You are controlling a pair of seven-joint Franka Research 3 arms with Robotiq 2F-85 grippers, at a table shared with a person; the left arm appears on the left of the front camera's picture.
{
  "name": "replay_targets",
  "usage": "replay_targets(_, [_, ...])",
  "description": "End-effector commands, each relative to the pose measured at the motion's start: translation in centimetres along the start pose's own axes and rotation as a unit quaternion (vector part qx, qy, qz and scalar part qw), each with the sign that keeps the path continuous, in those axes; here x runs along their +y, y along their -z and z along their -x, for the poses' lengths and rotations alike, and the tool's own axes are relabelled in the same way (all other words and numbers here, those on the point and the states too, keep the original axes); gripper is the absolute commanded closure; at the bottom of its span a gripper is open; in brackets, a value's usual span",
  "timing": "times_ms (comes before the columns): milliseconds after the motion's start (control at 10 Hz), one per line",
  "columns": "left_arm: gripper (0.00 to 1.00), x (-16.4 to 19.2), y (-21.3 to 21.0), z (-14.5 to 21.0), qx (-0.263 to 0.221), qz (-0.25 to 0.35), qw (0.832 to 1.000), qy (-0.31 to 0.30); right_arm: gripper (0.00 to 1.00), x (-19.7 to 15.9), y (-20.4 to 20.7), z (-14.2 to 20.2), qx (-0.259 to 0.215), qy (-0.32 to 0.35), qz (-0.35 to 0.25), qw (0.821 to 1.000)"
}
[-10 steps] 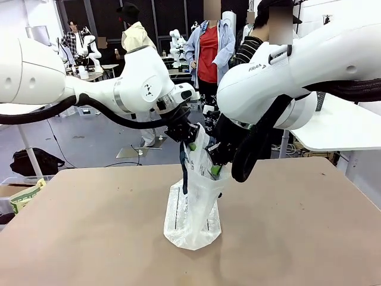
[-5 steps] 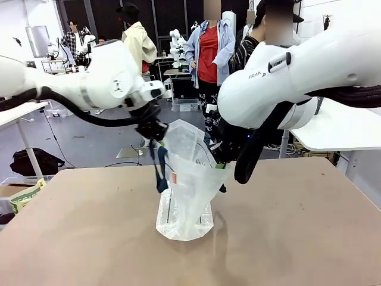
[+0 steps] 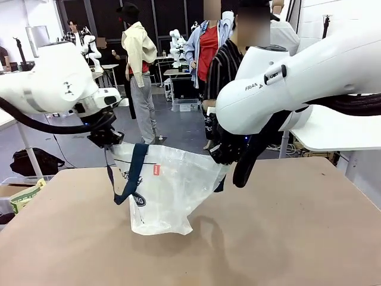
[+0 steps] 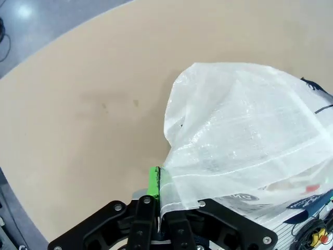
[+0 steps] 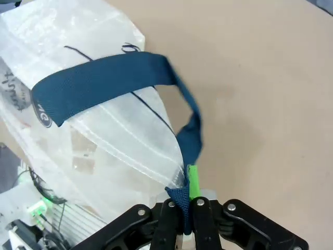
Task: Transfer purchased items from the store into the shopping bag.
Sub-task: Open the Reusable shopping bag in the center of the table.
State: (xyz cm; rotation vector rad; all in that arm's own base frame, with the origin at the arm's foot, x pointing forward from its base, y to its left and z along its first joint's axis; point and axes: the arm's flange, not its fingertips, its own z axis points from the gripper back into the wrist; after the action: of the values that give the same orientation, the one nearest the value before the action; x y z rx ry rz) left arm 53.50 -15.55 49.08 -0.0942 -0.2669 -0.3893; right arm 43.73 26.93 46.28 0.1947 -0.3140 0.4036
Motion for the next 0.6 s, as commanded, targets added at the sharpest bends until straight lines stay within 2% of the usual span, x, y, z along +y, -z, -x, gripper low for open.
replay_targets(0, [1.00, 0.3, -0.2, 0.3, -0.032, 0.006, 0.999, 0.019, 1.00, 0.5, -0.2, -0.3, 0.005, -0.001, 0.004, 1.000])
replay_targets(200, [1.00, -2.0, -0.2, -1.6, -0.059, 0.025, 0.996, 0.055, 1.00, 2.7, -1.0, -0.8, -0.009, -0.026, -0.022, 0.999])
replay_targets(500, [1.00, -4.5, -0.2, -3.1, -0.062, 0.051, 0.992, 0.099, 1.00, 5.4, -1.4, -1.4, -0.021, -0.026, 0.019, 0.999])
